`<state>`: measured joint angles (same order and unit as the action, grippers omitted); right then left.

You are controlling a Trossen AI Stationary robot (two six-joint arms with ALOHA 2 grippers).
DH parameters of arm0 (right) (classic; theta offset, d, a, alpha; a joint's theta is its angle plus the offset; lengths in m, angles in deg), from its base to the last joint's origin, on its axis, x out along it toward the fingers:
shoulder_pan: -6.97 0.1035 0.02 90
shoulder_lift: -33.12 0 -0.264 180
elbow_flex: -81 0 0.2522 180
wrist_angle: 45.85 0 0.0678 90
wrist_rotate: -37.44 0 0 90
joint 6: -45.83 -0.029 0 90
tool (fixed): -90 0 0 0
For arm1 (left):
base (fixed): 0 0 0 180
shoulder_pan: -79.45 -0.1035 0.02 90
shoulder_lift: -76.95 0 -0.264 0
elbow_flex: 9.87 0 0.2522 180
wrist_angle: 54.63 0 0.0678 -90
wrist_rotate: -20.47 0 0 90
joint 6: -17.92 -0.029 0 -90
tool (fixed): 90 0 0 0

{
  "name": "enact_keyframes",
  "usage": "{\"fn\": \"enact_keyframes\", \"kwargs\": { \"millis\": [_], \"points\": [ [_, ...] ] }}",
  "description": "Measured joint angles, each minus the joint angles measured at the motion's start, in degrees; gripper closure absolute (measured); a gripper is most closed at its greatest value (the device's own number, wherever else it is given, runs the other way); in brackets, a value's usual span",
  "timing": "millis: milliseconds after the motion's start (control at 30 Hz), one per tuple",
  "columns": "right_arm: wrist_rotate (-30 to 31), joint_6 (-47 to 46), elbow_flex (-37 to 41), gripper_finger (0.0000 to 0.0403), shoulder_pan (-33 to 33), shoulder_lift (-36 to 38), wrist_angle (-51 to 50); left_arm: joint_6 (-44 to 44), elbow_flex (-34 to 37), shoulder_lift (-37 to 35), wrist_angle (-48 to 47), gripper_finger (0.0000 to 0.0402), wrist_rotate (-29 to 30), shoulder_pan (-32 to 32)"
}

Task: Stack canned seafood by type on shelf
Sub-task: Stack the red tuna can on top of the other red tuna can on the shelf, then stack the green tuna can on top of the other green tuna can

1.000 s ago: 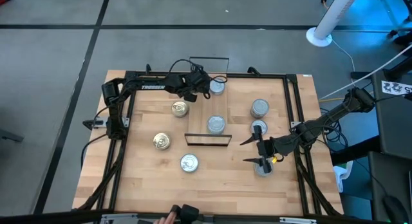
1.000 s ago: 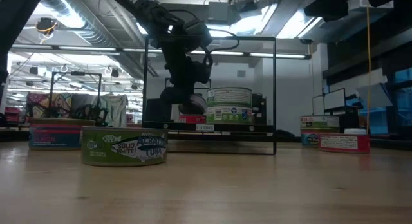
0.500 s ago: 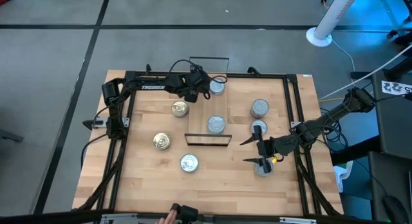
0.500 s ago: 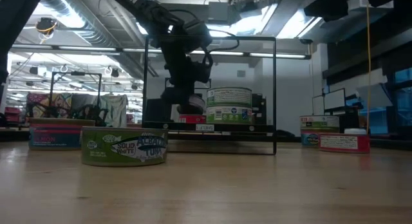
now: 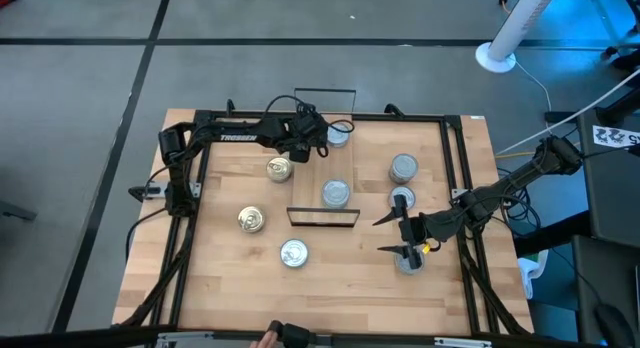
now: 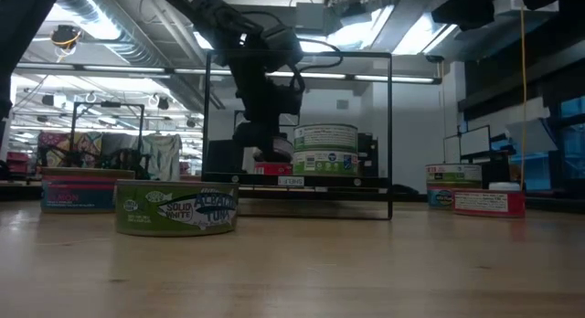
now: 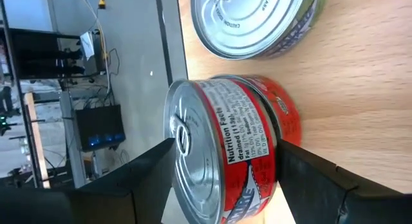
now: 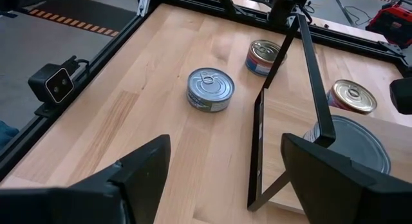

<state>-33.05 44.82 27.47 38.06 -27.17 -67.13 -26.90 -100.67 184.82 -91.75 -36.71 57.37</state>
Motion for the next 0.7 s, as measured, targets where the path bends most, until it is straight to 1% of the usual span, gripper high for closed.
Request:
{"fn": "enact_keyframes", "kwargs": {
  "millis": [233,700],
  "points": [
    [0.0,0.0,0.0,0.0107,0.0,0.0,0.0,-0.7,0.0,0.0,0.0,0.0146,-1.4,0.9],
    [0.0,0.0,0.0,0.0107,0.0,0.0,-0.1,-0.1,0.0,0.0,0.0,0.0146,-1.3,-0.1]
  ]
}}
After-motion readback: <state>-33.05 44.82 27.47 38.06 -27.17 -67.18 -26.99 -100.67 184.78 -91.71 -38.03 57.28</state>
